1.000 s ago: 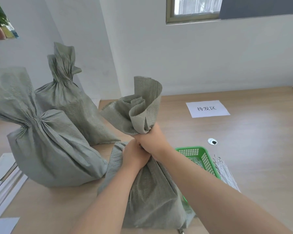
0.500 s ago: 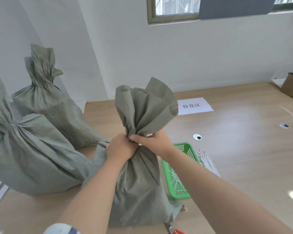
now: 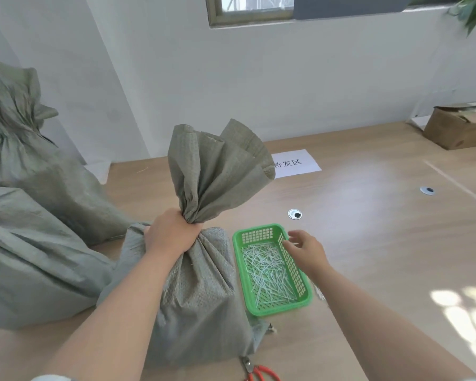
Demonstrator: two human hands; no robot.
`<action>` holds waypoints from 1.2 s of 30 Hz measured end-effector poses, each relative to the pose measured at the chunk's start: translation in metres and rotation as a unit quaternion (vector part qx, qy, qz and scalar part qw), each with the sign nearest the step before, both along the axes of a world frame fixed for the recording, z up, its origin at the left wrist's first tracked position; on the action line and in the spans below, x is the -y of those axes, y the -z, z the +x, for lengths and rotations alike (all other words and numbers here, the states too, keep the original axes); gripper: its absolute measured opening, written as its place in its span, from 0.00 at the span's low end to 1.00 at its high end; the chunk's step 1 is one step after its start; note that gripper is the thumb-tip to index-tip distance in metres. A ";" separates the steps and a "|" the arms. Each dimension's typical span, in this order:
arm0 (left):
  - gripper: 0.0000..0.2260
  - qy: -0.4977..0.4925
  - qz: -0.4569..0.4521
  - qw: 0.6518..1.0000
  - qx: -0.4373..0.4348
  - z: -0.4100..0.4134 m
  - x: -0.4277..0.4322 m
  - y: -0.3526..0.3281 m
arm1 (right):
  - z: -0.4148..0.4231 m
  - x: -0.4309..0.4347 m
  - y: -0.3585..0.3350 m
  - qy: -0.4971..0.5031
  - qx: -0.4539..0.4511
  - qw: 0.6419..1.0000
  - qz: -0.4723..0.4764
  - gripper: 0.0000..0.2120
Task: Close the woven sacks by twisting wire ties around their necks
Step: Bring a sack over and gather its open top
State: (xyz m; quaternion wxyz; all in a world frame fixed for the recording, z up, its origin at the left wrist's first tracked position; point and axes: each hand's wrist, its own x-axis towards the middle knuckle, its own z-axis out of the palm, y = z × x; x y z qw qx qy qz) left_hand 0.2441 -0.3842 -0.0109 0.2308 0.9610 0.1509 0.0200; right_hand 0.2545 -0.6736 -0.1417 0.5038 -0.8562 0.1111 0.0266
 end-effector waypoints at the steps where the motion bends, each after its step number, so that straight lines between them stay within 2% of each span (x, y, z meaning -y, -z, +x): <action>1: 0.11 0.000 0.004 1.000 0.002 0.001 0.002 0.001 | -0.002 0.012 0.010 0.012 -0.017 1.000 -0.014 0.19; 5: 0.14 -0.001 0.021 1.000 0.007 0.005 0.008 0.004 | -0.012 0.051 0.050 0.046 -0.082 0.993 -0.073 0.20; 12: 0.13 -0.007 0.023 1.000 -0.010 0.012 0.008 0.005 | -0.025 0.079 0.106 0.036 -0.168 0.976 -0.133 0.20; 18: 0.17 -0.021 0.029 0.999 -0.002 0.017 0.012 0.007 | -0.013 0.077 0.127 -0.007 -0.171 0.964 -0.202 0.21; 25: 0.24 -0.029 0.034 0.999 0.004 0.018 0.020 0.006 | -0.005 0.074 0.140 -0.028 -0.190 0.928 -0.320 0.15; 28: 0.24 -0.029 0.040 0.999 0.007 0.019 0.022 0.007 | -0.007 0.076 0.145 -0.038 -0.189 0.915 -0.355 0.12; 36: 0.21 -0.036 0.047 0.998 -0.001 0.022 0.023 0.008 | -0.007 0.076 0.143 -0.030 -0.185 0.930 -0.318 0.09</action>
